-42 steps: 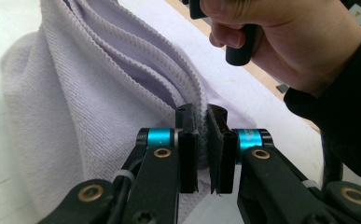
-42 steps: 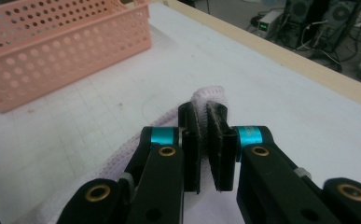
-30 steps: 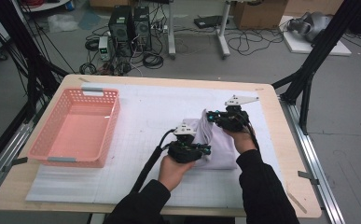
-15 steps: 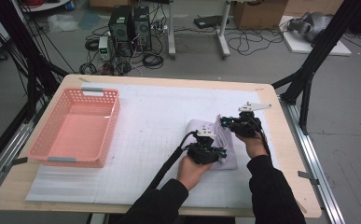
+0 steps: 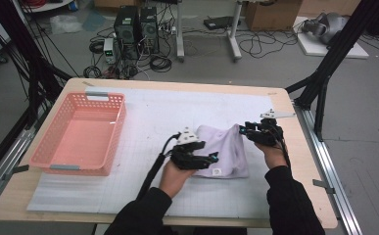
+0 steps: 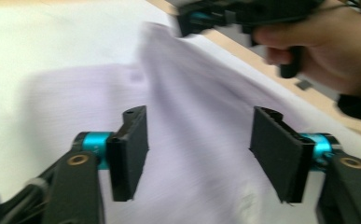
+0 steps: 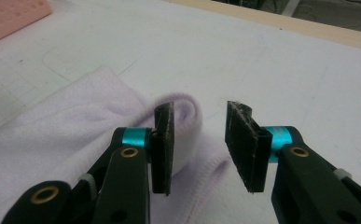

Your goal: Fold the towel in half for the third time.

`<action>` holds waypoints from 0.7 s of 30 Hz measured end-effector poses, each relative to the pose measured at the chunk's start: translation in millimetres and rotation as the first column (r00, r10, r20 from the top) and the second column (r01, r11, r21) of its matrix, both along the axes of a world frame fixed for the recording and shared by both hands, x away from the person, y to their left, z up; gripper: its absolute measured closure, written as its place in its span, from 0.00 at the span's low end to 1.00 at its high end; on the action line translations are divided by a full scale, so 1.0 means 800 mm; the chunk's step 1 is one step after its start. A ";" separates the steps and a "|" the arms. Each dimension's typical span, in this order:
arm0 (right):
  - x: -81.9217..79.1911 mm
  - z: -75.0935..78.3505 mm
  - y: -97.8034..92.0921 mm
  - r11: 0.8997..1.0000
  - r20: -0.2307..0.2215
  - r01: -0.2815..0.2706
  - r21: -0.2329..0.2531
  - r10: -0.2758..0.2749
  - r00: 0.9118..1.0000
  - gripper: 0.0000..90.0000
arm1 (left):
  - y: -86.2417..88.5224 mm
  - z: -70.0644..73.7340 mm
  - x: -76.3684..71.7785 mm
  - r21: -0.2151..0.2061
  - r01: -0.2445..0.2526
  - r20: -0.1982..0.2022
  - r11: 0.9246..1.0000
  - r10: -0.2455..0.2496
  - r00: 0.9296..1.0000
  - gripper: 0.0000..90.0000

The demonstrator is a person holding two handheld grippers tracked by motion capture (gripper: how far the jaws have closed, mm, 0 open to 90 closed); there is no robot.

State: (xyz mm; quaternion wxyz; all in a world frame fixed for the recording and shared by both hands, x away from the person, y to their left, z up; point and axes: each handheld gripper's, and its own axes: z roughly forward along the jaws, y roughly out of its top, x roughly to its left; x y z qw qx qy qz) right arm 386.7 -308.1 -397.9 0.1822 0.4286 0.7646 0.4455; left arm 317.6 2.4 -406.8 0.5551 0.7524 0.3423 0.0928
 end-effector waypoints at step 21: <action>-0.094 -0.019 0.002 0.999 0.038 0.035 0.032 -0.036 0.999 0.60 | 0.155 -0.025 -0.021 -0.002 -0.145 0.074 0.989 0.145 0.987 0.22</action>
